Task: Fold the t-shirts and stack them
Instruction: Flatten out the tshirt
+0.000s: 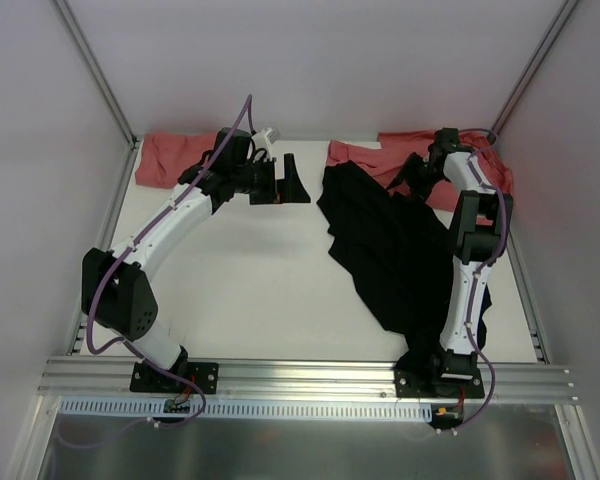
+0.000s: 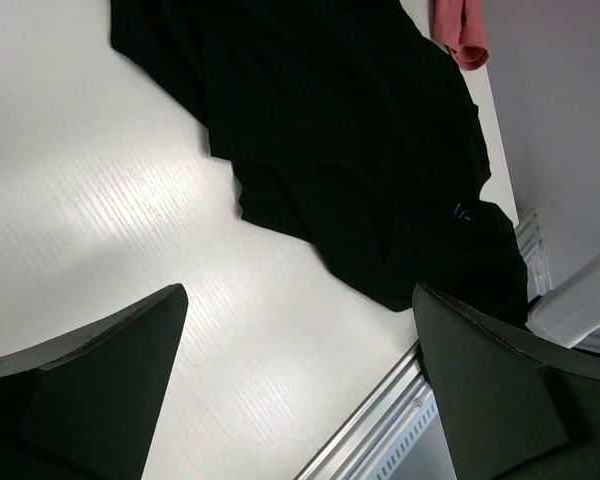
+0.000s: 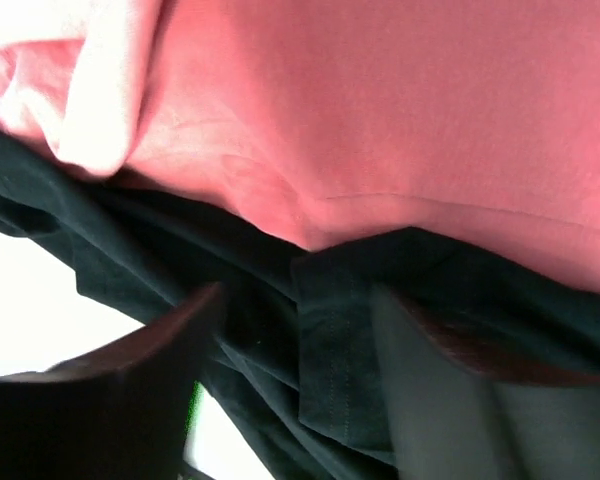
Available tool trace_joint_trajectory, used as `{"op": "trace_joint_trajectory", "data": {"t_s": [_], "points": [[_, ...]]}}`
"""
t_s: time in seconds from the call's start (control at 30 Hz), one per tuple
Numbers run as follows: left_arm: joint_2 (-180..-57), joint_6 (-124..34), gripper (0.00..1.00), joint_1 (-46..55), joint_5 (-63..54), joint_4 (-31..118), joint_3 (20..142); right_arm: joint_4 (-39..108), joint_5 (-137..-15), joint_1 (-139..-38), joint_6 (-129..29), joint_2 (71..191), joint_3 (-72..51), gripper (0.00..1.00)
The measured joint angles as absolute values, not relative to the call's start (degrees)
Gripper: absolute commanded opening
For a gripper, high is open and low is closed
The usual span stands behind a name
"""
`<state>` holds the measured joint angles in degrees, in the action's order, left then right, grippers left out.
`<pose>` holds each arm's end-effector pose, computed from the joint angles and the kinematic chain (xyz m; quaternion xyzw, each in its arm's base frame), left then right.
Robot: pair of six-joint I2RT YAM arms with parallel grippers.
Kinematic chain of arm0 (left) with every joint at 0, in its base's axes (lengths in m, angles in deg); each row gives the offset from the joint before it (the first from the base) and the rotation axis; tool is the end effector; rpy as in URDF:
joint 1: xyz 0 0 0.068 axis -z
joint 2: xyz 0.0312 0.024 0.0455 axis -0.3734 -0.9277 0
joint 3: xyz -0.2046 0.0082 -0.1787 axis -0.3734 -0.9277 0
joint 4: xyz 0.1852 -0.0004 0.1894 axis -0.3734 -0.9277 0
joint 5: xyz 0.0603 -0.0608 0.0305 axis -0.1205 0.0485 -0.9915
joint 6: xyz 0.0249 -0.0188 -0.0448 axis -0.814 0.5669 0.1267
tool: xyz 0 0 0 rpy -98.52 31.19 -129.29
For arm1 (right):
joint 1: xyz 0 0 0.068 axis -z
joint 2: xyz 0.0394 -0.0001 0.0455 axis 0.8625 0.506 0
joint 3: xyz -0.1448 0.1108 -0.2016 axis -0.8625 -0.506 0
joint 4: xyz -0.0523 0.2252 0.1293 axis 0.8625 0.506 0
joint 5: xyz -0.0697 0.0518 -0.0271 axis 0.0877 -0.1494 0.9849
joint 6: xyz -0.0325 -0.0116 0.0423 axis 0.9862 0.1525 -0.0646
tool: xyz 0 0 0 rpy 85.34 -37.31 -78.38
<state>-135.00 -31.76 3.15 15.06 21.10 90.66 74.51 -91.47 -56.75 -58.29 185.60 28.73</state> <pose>0.3340 -0.1752 0.3372 0.1190 0.8435 -0.3932 0.3460 0.5131 -0.0110 0.1710 0.0974 0.9451 0.2208 0.2202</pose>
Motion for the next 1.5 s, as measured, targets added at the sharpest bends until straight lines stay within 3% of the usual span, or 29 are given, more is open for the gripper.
{"op": "trace_joint_trajectory", "data": {"t_s": [0.03,0.07,0.13,0.6,0.63,0.67,0.73,0.77,1.5], "points": [[-135.0,-32.0,0.99,3.15,15.01,21.01,90.75,74.49,-91.45,-56.75,-58.18,185.62,28.73,0.42],[-135.0,-32.22,0.99,3.15,14.99,20.82,90.88,74.49,-91.34,-56.75,-58.11,185.62,28.73,0.17],[-135.02,-32.48,0.99,3.15,14.97,20.66,91.14,74.47,-90.95,-56.75,-58.13,185.62,28.64,0.01],[-135.08,-33.62,0.99,3.13,13.63,19.59,91.62,73.18,-85.33,-56.55,-56.69,183.44,23.85,0.0],[-135.08,-33.64,0.99,3.13,13.63,19.59,91.62,73.22,-85.07,-56.47,-56.54,182.98,23.68,0.04],[-135.08,-33.64,0.99,3.13,13.63,19.61,91.62,73.18,-84.76,-56.4,-56.34,182.47,23.61,0.15],[-135.08,-33.66,0.99,3.13,13.63,19.61,91.62,73.22,-84.3,-56.29,-55.95,181.56,23.66,0.49],[-135.08,-33.69,0.99,3.13,13.66,19.61,91.62,73.24,-84.1,-56.2,-55.9,181.21,23.74,0.51],[-135.06,-34.04,0.98,3.09,13.59,18.67,91.12,73.0,-83.97,-56.47,-57.41,182.82,25.95,0.51]]}}
